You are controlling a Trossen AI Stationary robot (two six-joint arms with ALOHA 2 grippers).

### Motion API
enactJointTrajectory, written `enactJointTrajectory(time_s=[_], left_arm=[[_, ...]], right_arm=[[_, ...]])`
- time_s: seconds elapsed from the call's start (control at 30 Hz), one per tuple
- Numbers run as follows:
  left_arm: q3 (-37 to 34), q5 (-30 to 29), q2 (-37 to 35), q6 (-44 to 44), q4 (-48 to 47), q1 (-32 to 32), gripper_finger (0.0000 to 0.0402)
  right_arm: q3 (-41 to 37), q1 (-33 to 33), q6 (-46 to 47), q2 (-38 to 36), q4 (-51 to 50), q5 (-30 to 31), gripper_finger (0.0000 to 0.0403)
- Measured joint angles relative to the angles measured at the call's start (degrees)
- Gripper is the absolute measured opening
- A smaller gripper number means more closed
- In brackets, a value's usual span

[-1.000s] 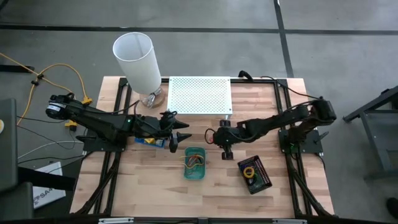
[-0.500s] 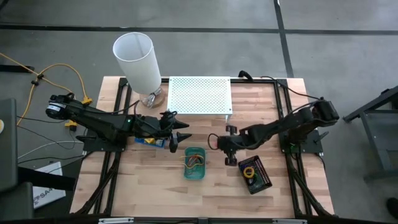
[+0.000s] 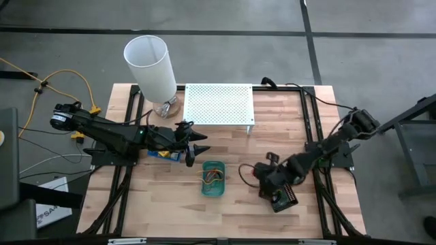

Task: Pick & Place Office Desk Supplies
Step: Put the orange spiral keychain band into the black bin

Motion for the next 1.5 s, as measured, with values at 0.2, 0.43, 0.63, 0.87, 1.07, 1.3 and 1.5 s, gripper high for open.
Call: enactJointTrajectory(time_s=[0.2, 0.43, 0.63, 0.87, 1.07, 1.3, 1.5], left_arm=[[0.0, 0.0, 0.0, -0.01, 0.17, 0.0, 0.023], [-0.01, 0.0, 0.0, -0.01, 0.15, 0.0, 0.023], [0.0, 0.0, 0.0, -0.01, 0.16, 0.0, 0.023], [0.0, 0.0, 0.0, -0.01, 0.16, 0.0, 0.023], [-0.01, -0.01, 0.0, -0.01, 0.16, 0.0, 0.023], [0.01, -0.01, 0.0, -0.01, 0.16, 0.0, 0.023], [0.0, 0.0, 0.0, 0.0, 0.16, 0.0, 0.023]], right_arm=[[-0.02, 8.12, 12.82, 0.02, -3.75, 2.47, 0.0015], [-0.02, 16.2, 27.21, 0.24, -5.7, 3.47, 0.0015], [-0.02, 21.3, 38.29, 0.74, -8.07, 3.11, 0.0015], [-0.02, 23.97, 44.28, 2.18, -9.32, 2.4, 0.0015], [-0.02, 23.91, 46.91, 2.16, -11.02, 1.47, 0.0015], [-0.02, 23.93, 48.13, 2.16, -12.08, 0.01, 0.0052], [-0.02, 23.93, 48.13, 2.16, -12.08, 0.01, 0.0074]])
